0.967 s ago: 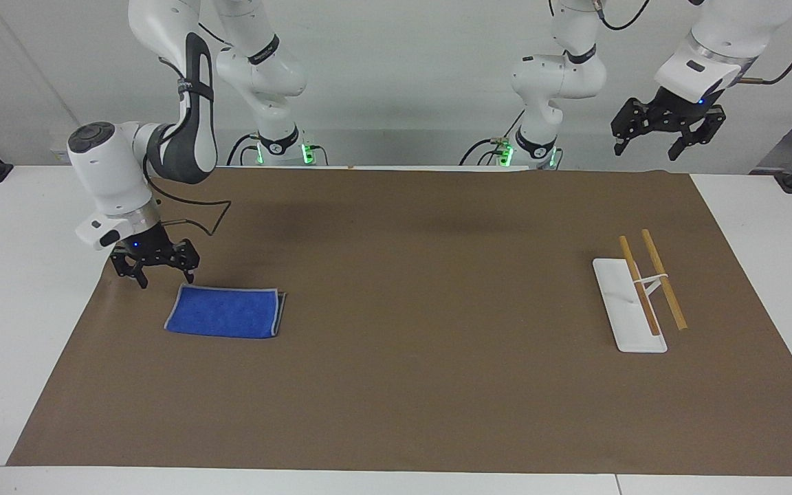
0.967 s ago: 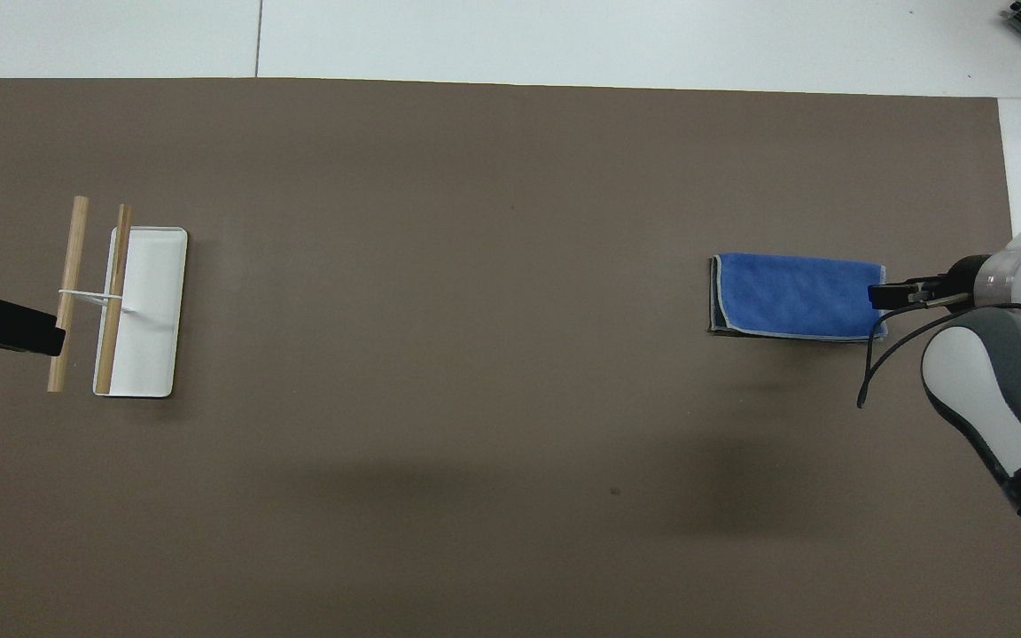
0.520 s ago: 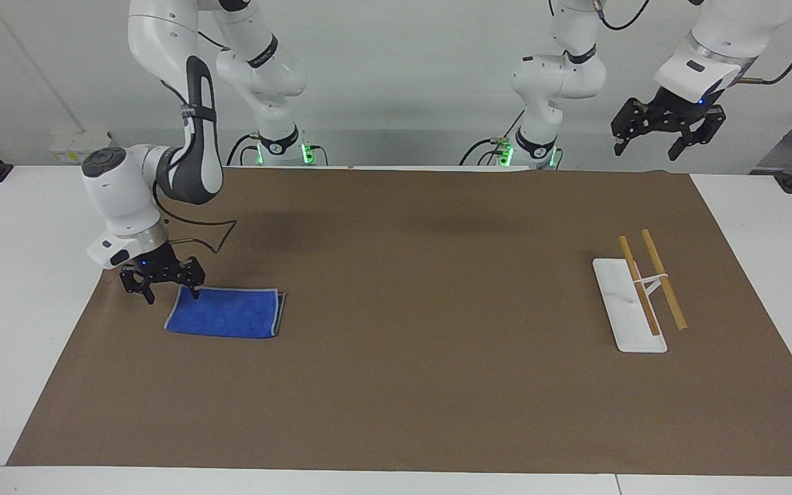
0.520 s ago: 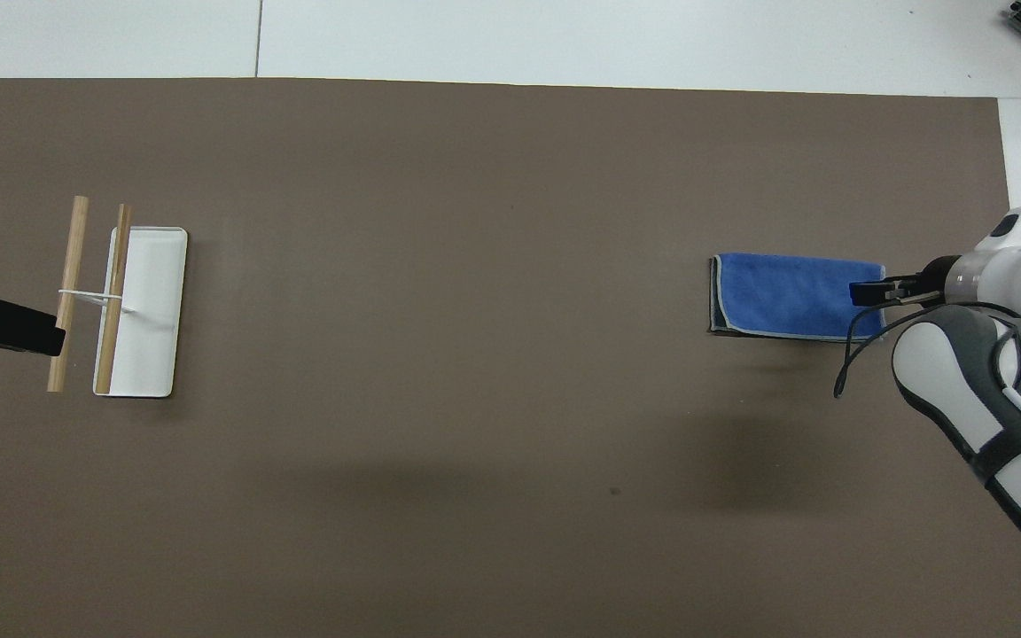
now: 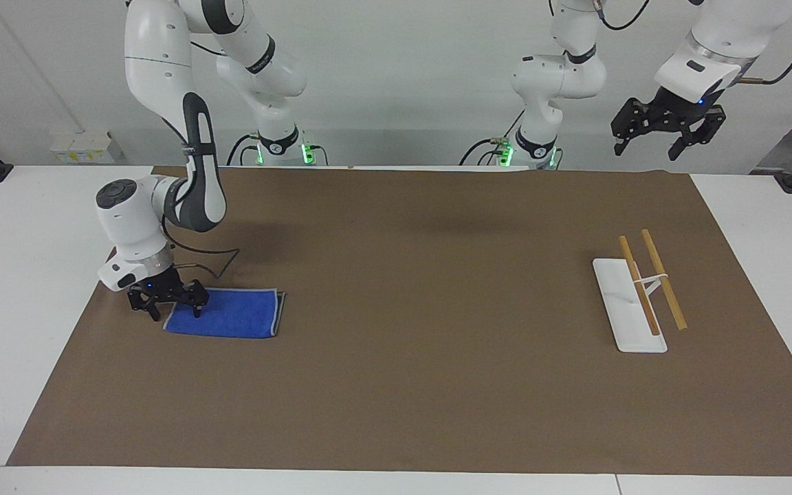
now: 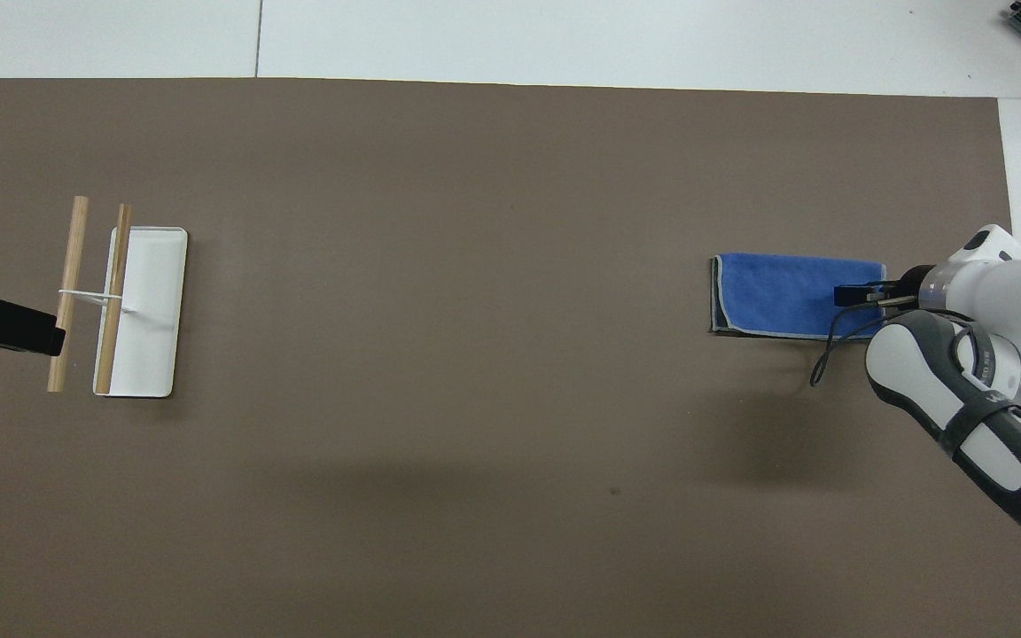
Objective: Right arm passes towel to left arm to hang
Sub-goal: 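Close the right gripper on the blue towel's edge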
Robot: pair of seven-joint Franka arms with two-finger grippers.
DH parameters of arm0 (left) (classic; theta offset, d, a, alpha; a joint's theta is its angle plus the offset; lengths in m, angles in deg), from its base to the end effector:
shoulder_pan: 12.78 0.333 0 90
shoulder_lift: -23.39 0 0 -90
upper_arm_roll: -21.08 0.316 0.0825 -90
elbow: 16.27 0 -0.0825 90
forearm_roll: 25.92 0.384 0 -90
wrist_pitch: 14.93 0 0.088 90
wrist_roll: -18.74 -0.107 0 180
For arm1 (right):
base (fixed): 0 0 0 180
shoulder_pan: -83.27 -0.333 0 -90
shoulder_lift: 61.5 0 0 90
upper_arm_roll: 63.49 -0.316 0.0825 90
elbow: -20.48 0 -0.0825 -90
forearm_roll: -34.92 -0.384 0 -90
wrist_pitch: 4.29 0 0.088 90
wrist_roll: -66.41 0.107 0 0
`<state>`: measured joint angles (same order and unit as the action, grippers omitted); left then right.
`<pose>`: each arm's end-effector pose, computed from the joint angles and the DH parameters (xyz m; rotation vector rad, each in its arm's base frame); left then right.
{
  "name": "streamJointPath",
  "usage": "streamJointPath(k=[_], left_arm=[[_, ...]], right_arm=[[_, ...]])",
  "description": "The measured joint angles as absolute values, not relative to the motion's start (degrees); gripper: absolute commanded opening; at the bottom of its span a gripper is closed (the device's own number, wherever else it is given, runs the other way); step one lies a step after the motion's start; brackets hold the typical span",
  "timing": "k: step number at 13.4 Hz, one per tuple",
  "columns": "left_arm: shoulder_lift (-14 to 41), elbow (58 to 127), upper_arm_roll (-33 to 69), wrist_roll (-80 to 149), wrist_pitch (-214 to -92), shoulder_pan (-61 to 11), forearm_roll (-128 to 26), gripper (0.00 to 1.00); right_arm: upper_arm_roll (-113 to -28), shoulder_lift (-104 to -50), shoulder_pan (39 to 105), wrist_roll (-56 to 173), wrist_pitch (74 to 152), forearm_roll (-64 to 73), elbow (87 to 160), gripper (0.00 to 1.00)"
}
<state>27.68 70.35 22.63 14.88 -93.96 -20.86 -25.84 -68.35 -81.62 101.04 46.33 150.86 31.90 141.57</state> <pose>0.5067 -0.0572 0.6754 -3.1267 0.2841 0.0905 0.5863 -0.1376 0.2717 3.1000 0.1105 0.3895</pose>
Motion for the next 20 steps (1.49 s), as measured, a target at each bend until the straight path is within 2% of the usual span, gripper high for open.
streamJointPath(k=[5, 8, 13, 20], left_arm=[[27.68, 70.35, 22.63, 14.88, -93.96, -20.86, -25.84, 1.00], [27.68, 70.35, 22.63, 14.88, -93.96, -20.86, -25.84, 1.00], [27.68, 70.35, 22.63, 14.88, -93.95, -20.86, -25.84, 1.00], [27.68, 70.35, 22.63, 14.88, -93.95, -20.86, -25.84, 1.00]], right_arm=[[-68.40, -81.59, 100.95, 47.92, 150.86, 31.90, 141.51, 0.99], [-68.55, -81.57, 100.82, 49.02, 150.86, 31.90, 141.34, 0.81], [-68.71, -81.28, 100.76, 51.65, 150.87, 31.90, 140.80, 0.41], [-68.80, -80.99, 100.68, 52.88, 150.82, 31.88, 140.62, 0.08]])
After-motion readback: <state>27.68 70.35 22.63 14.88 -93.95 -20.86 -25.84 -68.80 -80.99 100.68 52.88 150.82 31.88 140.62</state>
